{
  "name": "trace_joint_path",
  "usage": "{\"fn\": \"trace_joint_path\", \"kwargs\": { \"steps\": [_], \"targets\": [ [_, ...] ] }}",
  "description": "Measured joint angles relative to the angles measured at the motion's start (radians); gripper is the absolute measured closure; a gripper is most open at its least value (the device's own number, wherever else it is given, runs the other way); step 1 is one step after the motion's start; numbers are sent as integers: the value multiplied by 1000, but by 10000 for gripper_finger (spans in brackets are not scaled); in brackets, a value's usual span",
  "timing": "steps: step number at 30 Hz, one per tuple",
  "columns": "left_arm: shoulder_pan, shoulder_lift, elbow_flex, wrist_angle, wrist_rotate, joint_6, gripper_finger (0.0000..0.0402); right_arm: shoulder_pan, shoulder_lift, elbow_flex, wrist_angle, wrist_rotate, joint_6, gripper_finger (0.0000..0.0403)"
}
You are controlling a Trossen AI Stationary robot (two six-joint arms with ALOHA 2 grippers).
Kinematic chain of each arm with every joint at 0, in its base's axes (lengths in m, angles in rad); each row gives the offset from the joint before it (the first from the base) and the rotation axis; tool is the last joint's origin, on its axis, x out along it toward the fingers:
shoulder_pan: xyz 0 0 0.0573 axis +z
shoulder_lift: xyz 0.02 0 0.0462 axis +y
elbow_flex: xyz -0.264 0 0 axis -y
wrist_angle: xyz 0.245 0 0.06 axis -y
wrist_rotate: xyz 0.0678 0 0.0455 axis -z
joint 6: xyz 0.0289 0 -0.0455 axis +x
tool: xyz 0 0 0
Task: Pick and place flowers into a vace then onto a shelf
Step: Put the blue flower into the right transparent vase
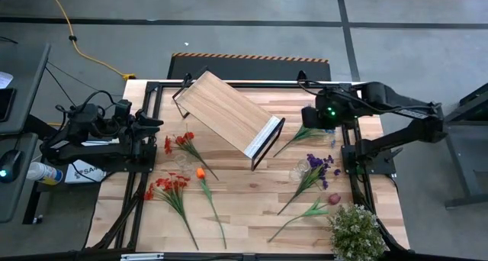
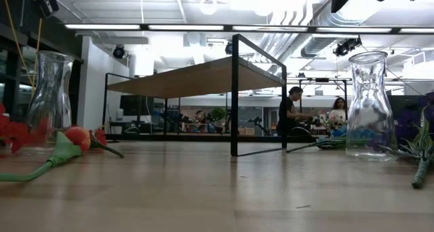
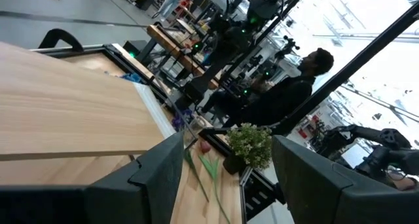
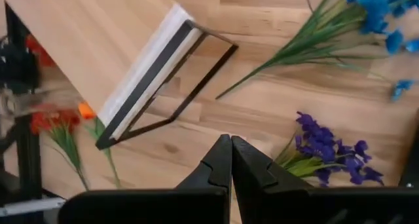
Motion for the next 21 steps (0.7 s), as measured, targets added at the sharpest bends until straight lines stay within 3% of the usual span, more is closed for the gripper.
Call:
{"fn": "trace_joint_path", "kwargs": {
  "steps": [12,21],
  "targets": [
    [0,0,0,-18,0,3,137,-29,77,0,-32,-93,30,394],
    [0,0,0,-34,-1,3,137,-83,162,-1,-67,-137,27,287]
  ]
}}
